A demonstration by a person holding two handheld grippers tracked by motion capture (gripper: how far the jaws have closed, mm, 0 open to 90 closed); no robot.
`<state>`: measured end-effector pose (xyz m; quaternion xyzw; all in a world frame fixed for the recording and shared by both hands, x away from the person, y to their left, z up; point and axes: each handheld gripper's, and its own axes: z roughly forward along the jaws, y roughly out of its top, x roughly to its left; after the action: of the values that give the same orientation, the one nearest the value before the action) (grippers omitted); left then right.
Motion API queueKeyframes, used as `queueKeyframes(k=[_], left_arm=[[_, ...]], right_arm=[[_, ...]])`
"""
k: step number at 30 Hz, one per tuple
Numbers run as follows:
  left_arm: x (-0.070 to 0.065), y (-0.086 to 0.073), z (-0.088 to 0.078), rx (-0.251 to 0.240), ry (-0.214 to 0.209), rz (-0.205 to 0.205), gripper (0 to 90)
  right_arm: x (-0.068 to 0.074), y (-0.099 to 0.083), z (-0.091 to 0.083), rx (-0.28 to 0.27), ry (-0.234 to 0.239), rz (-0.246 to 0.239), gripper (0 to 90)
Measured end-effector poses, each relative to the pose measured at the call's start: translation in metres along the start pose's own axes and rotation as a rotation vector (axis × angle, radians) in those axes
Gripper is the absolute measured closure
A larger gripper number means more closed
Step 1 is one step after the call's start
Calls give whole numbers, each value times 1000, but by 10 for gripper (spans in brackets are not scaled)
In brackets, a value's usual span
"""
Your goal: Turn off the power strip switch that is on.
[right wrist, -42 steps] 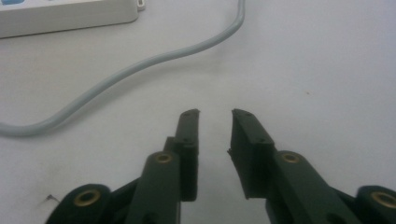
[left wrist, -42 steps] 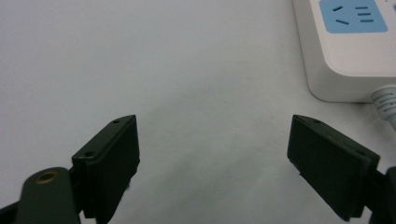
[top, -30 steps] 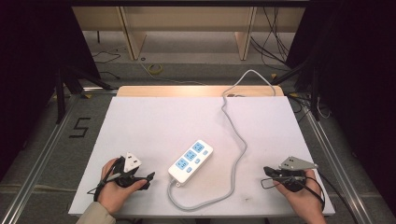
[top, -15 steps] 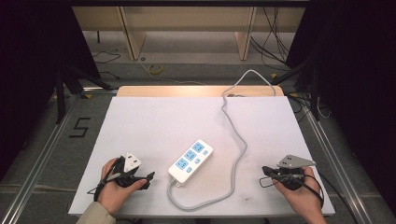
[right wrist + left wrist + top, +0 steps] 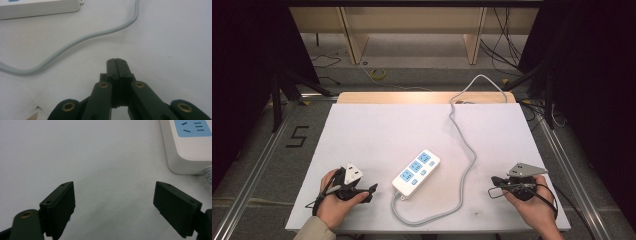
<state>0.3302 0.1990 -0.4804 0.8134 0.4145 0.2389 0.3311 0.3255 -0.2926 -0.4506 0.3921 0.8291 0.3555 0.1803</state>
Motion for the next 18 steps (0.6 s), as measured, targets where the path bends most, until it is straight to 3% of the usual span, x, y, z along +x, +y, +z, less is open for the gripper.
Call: queueKeyframes(k=[18], left_arm=[[0,0,0,-2,6,3,175]], right_arm=[[2,10,2,24,7,-24,900]])
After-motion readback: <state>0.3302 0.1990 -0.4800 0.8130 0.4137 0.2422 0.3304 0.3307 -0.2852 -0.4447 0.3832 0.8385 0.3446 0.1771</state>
